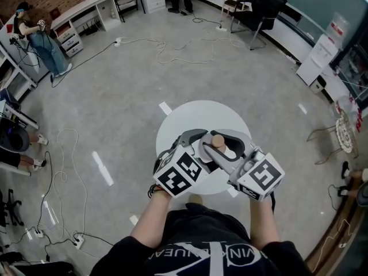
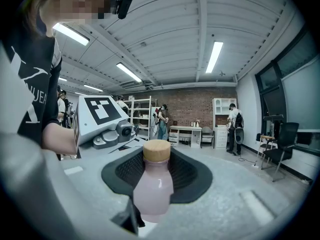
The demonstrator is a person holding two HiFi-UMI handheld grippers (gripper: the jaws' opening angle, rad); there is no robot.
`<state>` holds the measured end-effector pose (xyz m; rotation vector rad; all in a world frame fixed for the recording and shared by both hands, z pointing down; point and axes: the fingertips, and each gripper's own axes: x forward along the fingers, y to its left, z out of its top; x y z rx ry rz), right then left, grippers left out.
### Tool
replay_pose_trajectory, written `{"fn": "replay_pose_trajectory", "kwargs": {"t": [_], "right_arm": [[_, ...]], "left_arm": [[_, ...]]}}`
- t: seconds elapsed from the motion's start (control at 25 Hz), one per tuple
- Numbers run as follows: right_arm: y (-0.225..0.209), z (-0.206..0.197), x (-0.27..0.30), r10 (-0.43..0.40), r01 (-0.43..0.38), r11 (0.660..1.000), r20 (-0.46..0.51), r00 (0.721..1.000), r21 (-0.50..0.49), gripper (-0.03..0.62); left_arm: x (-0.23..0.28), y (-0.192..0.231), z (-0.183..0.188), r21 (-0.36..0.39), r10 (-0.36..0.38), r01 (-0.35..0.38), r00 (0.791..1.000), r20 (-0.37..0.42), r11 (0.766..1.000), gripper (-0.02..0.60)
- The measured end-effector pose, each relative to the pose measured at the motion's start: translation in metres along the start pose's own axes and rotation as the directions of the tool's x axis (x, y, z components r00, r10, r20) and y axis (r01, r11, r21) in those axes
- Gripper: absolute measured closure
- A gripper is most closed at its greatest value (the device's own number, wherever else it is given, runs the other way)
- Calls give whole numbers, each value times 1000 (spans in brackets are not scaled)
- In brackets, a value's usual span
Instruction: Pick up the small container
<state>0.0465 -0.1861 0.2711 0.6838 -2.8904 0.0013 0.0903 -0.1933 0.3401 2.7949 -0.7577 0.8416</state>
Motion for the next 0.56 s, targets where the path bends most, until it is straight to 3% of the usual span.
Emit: {"fn": "replay_pose_trajectory", "kwargs": {"t": [0.56], "right_arm": [[-16,-12,-7,19,-19,1000,-5,1000,4,457]], "left_arm": [[20,2,2,-13,11,-11,1000,-10,1000,227]]}}
